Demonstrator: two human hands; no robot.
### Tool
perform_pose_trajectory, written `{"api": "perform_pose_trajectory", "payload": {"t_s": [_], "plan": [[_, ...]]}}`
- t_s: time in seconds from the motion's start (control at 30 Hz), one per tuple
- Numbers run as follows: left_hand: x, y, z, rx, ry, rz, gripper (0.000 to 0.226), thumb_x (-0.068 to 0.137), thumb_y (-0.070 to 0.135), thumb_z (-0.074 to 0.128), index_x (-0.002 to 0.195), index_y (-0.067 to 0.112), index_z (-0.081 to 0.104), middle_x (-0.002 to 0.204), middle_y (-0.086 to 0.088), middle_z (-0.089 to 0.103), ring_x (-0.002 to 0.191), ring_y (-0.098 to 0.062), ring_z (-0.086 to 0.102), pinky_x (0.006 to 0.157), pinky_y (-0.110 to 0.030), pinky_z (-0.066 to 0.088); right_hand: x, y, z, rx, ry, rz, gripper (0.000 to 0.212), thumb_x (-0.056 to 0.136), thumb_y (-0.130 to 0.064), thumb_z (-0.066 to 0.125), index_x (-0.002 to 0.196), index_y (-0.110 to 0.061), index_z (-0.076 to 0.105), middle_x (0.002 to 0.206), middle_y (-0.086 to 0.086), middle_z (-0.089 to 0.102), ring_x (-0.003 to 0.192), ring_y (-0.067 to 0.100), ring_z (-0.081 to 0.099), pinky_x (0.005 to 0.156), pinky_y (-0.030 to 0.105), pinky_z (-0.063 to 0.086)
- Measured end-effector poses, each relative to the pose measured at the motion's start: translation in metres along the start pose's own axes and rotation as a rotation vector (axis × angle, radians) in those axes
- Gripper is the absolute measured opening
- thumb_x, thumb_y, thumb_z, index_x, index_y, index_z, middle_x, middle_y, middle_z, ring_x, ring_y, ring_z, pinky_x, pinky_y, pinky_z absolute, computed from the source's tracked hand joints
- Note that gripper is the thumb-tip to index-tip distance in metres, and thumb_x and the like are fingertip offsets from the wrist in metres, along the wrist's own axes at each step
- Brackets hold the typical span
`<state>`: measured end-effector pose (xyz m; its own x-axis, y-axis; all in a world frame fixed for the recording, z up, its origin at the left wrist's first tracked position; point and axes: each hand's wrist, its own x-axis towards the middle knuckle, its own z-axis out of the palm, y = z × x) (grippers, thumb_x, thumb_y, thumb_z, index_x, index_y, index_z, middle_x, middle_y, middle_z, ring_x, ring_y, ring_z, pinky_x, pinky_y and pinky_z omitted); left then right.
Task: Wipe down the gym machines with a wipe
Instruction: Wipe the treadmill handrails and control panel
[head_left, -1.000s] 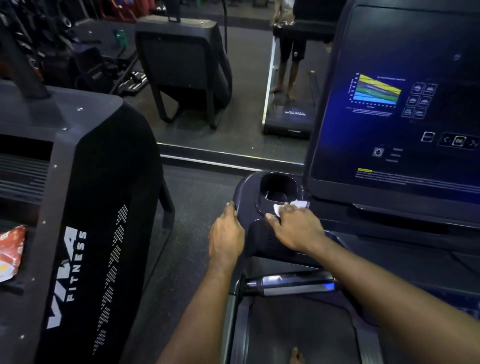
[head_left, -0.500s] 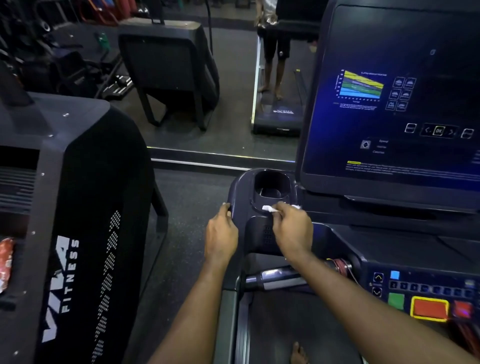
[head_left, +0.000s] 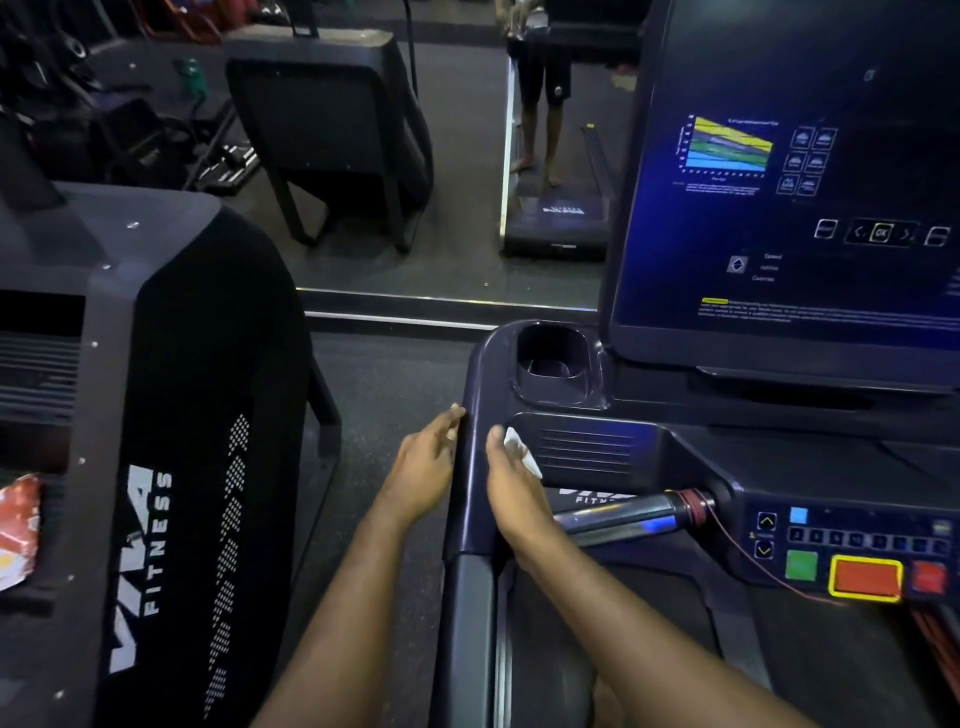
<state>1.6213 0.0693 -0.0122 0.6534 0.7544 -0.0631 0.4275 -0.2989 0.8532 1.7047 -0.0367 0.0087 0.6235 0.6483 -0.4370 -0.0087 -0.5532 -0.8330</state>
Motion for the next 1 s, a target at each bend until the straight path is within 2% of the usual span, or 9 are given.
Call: {"api": "perform_pose_trajectory", "payload": {"t_s": [0.07, 0.13, 0.27, 0.33, 0.4, 0.57, 0.73, 0.8, 1.0], "plan": [[0.0, 0.0, 0.003, 0.022, 0.007, 0.006, 0.044, 0.106, 0.009, 0.044, 0.149, 0.015, 0.049, 0.15, -0.001, 0.052, 0.133, -0.005, 0.048, 0.1, -0.004, 0.033, 0.011, -0.014, 0.011, -0.034, 0.031, 0.063, 0.078, 0.102, -0.063, 0.013, 0.162, -0.015, 0.0, 0.169, 0.01, -0.011, 0.157, 0.025, -0.003, 0.124, 0.055, 0.004], [-0.001, 0.001, 0.007, 0.031, 0.016, 0.013, 0.044, 0.107, 0.01, 0.041, 0.15, 0.015, 0.047, 0.153, -0.002, 0.049, 0.139, -0.009, 0.043, 0.103, -0.006, 0.028, 0.025, -0.024, 0.014, -0.003, 0.123, 0.127, 0.077, 0.103, -0.061, 0.011, 0.161, -0.013, -0.006, 0.165, 0.013, -0.023, 0.155, 0.026, -0.014, 0.12, 0.06, -0.002], [-0.009, 0.0, 0.015, 0.037, -0.018, 0.029, 0.05, 0.108, 0.011, 0.039, 0.157, 0.019, 0.034, 0.161, 0.003, 0.034, 0.145, -0.006, 0.032, 0.109, -0.008, 0.019, 0.051, -0.021, -0.027, 0.043, 0.488, 0.316, 0.08, 0.105, -0.058, 0.018, 0.16, -0.006, -0.009, 0.163, 0.022, -0.023, 0.154, 0.034, -0.015, 0.123, 0.053, 0.002], [-0.013, 0.0, 0.021, 0.036, -0.008, 0.056, 0.052, 0.107, 0.009, 0.037, 0.158, 0.019, 0.029, 0.164, 0.004, 0.026, 0.15, -0.01, 0.026, 0.115, -0.013, 0.016, 0.058, -0.011, -0.049, 0.082, 0.588, 0.392, 0.081, 0.104, -0.058, 0.018, 0.159, -0.006, -0.011, 0.163, 0.023, -0.022, 0.154, 0.035, -0.016, 0.123, 0.054, 0.002], [-0.017, -0.001, 0.026, 0.023, 0.023, 0.063, 0.053, 0.107, 0.007, 0.036, 0.158, 0.018, 0.028, 0.165, 0.004, 0.025, 0.151, -0.01, 0.025, 0.119, -0.017, 0.017, 0.058, -0.007, -0.047, 0.088, 0.56, 0.409, 0.081, 0.104, -0.058, 0.018, 0.159, -0.007, -0.011, 0.164, 0.022, -0.022, 0.154, 0.033, -0.016, 0.123, 0.058, -0.001], [-0.019, -0.006, 0.031, 0.015, 0.061, 0.09, 0.051, 0.107, 0.007, 0.037, 0.157, 0.015, 0.031, 0.163, 0.0, 0.029, 0.15, -0.012, 0.028, 0.118, -0.017, 0.02, 0.038, -0.011, 0.013, -0.048, 0.298, 0.255, 0.076, 0.104, -0.058, 0.012, 0.16, -0.012, -0.013, 0.164, 0.016, -0.025, 0.154, 0.027, -0.017, 0.121, 0.059, 0.0], [-0.021, -0.008, 0.034, 0.025, 0.066, 0.087, 0.05, 0.108, 0.007, 0.034, 0.157, 0.015, 0.031, 0.164, 0.001, 0.026, 0.151, -0.01, 0.024, 0.12, -0.018, 0.017, 0.056, -0.011, -0.044, 0.231, 0.609, 0.415, 0.081, 0.105, -0.056, 0.023, 0.159, -0.008, -0.013, 0.164, 0.021, -0.024, 0.153, 0.034, -0.018, 0.122, 0.058, 0.001], [-0.02, -0.009, 0.034, 0.003, 0.058, 0.076, 0.049, 0.109, 0.011, 0.033, 0.158, 0.015, 0.03, 0.165, 0.0, 0.025, 0.151, -0.009, 0.022, 0.12, -0.016, 0.016, 0.058, -0.015, -0.055, 0.314, 0.639, 0.466, 0.083, 0.105, -0.057, 0.023, 0.158, -0.005, -0.014, 0.162, 0.025, -0.024, 0.152, 0.038, -0.021, 0.121, 0.056, -0.004], [-0.022, -0.009, 0.033, -0.019, 0.05, 0.069, 0.049, 0.11, 0.012, 0.032, 0.158, 0.017, 0.029, 0.165, 0.002, 0.025, 0.151, -0.008, 0.022, 0.116, -0.011, 0.016, 0.038, -0.026, 0.003, 0.318, 0.347, 0.406, 0.083, 0.105, -0.058, 0.021, 0.158, -0.004, -0.013, 0.162, 0.026, -0.024, 0.152, 0.038, -0.021, 0.121, 0.054, -0.004]]}}
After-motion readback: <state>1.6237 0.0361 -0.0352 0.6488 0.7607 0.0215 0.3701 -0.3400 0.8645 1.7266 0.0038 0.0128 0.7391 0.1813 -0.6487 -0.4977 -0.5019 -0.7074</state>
